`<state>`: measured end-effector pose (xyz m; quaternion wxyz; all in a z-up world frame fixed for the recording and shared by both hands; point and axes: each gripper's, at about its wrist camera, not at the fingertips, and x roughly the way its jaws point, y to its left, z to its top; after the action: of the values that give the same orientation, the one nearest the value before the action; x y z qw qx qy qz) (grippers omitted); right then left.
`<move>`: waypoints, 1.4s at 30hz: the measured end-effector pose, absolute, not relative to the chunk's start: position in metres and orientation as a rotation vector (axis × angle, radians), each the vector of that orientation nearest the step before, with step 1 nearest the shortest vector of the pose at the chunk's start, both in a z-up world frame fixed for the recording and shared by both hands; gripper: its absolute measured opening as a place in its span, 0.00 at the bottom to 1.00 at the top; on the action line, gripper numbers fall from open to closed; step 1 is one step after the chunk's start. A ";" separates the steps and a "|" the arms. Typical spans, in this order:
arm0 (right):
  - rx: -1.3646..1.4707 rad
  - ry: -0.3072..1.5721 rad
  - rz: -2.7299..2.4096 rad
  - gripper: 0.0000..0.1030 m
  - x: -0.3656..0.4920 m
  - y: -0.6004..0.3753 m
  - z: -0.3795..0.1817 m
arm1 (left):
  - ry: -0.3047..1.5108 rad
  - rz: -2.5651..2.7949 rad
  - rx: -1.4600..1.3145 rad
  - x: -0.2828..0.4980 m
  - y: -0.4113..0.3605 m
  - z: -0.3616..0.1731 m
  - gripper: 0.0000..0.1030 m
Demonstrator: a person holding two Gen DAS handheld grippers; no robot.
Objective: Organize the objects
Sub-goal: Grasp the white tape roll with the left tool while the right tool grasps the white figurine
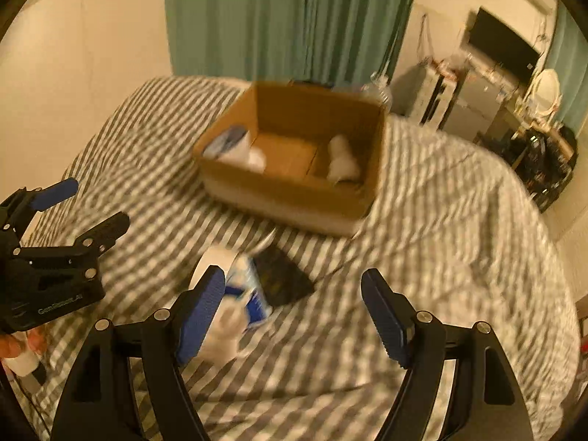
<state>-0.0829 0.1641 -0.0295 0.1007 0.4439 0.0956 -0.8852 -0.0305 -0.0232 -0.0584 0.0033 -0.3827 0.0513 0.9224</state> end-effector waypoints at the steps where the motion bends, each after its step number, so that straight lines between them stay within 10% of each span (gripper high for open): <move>1: 1.314 0.267 -2.611 0.74 -0.079 0.163 -0.038 | 0.174 2.889 -1.206 -0.029 -0.023 -0.063 0.89; 16: 1.419 0.199 -2.427 0.74 -0.073 0.129 -0.107 | 0.129 2.799 -1.355 -0.035 -0.028 -0.104 0.89; 25: 1.366 0.125 -2.393 0.43 -0.074 0.129 -0.111 | 0.205 2.805 -1.348 -0.034 -0.019 -0.105 0.89; 42: 1.328 0.169 -2.667 0.44 -0.063 0.193 -0.095 | 0.202 2.642 -1.345 -0.029 0.039 -0.104 0.89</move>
<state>-0.0627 0.1925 -0.0948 0.0788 0.4436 0.0563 -0.8910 -0.0294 0.0387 -0.1041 0.0851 -0.4510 0.0678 0.8859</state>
